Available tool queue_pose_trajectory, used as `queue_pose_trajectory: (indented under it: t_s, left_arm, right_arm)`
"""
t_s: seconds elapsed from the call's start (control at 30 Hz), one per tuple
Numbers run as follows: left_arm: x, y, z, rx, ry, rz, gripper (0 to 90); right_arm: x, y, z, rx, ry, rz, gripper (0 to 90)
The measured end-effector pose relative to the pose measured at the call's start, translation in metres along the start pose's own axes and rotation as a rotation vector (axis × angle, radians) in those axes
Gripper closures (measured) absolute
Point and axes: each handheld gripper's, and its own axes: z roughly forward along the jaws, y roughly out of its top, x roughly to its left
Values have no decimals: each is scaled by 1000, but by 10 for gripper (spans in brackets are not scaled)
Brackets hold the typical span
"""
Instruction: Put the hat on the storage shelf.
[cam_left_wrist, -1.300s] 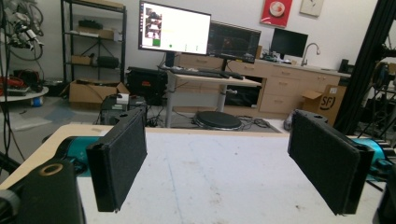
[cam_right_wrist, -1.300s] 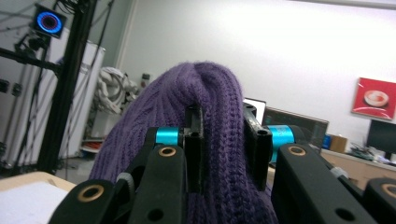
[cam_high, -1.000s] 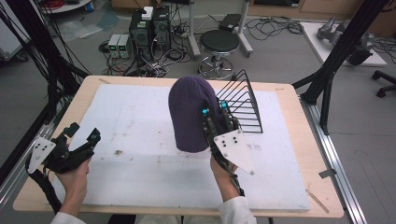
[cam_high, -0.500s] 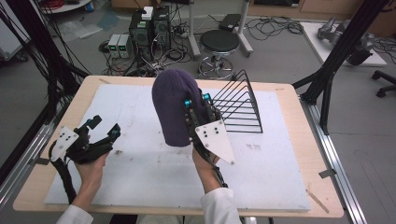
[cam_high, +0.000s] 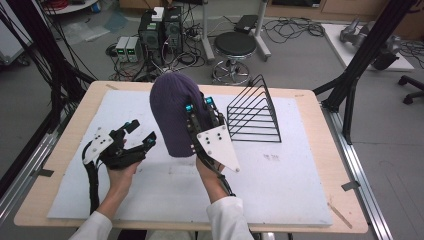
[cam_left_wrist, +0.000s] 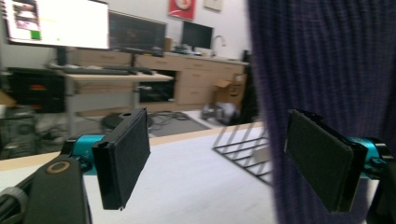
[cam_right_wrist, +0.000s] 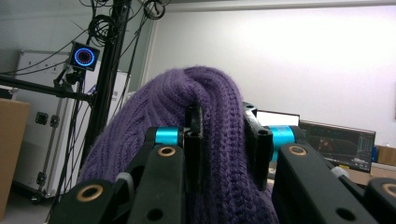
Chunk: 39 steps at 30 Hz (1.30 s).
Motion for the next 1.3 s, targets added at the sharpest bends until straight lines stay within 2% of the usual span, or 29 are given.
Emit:
queue_pose_trajectory:
  t_s: [0.1, 0.13, 0.17, 0.2, 0.27, 0.33, 0.37, 0.43, 0.5, 0.53, 0.57, 0.67, 0.7, 0.77, 0.83, 0.87, 1.0, 1.07, 1.3]
  left_arm:
    - [-6, -2, 10, 7, -44, -22, 225]
    - [-10, -4, 16, 7, -77, -50, 228]
    - [-10, -4, 16, 7, -77, -50, 232]
    - [-13, -5, 22, 10, -125, -76, 237]
    - [-17, -5, 27, 0, -177, -102, 269]
    - [-20, -5, 31, -15, -222, -124, 330]
    - [-20, -5, 31, -15, -222, -124, 368]
    - [-23, -5, 34, -29, -271, -147, 484]
    - [-24, -5, 34, -28, -270, -139, 606]
    - [-24, -5, 33, -20, -258, -97, 679]
    - [-25, -4, 32, -21, -248, -79, 746]
    - [-22, -1, 29, -22, -217, -61, 810]
    - [-22, -1, 29, -22, -217, -61, 817]
    - [-17, 3, 27, -27, -179, -53, 823]
    - [-15, 4, 27, -30, -173, -50, 823]
    - [-14, 8, 26, -33, -158, -33, 823]
    - [-16, 14, 29, -32, -150, -2, 824]
    - [-20, 19, 34, -26, -143, 29, 823]
    - [-29, 23, 48, -21, -156, 42, 822]
  right_arm:
    - [1, 0, 1, -2, 5, 4, 741]
    - [1, 1, 1, -2, 6, 3, 741]
    - [1, 1, 2, -4, 8, 3, 741]
    - [1, 1, 2, -6, 9, 3, 741]
    - [1, 2, 2, -6, 10, 9, 741]
    - [0, 2, 2, -5, 13, 21, 741]
    - [0, 2, 2, -6, 15, 22, 741]
    - [-1, 2, 2, -3, 15, 28, 741]
    - [-2, 3, 2, -4, 15, 23, 741]
    - [-3, 3, 1, -3, 14, 21, 740]
    - [-5, 4, 1, -1, 14, 15, 740]
    - [-10, 4, -1, 10, 15, -2, 740]
    - [-12, 5, -1, 12, 14, -8, 740]
    - [-17, 5, -3, 19, 9, -11, 741]
    - [-23, 6, -3, 30, 2, -18, 742]
    - [-26, 6, -4, 37, -6, -25, 745]
    - [-34, 5, -3, 56, -18, -31, 749]
    - [-42, 6, -3, 65, -25, -31, 749]
    - [-69, 6, 2, 111, -49, -25, 749]
